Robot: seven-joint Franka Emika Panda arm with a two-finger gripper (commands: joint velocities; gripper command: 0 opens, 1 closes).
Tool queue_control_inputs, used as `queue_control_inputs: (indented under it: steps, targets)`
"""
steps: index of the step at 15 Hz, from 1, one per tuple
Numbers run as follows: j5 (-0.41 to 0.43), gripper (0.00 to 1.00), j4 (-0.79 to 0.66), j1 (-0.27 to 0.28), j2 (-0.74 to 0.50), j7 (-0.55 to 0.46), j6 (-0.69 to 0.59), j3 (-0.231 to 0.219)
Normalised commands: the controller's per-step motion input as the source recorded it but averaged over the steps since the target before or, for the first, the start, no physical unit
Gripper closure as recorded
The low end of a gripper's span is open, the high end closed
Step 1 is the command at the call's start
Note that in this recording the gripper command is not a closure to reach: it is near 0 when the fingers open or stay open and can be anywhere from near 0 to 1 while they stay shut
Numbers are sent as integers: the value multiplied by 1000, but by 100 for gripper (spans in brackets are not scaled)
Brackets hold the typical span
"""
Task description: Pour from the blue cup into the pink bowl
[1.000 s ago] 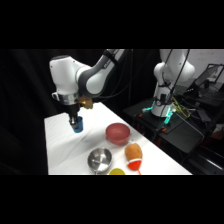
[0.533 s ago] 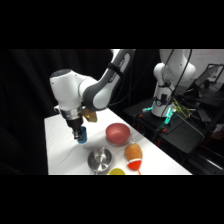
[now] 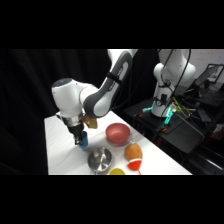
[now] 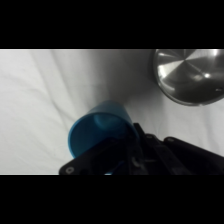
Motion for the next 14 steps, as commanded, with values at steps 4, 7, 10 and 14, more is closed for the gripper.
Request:
queue_control_inputs:
  steps: [4,7,10,14]
  targets:
    - [123,13,190,-101,139,-5,115,64]
    - [96,12,235,-83,252,14,148,38]
    - [95,12,206,-43,206,39,117,31]
    - [33,0,78,37,21,92,32,-22]
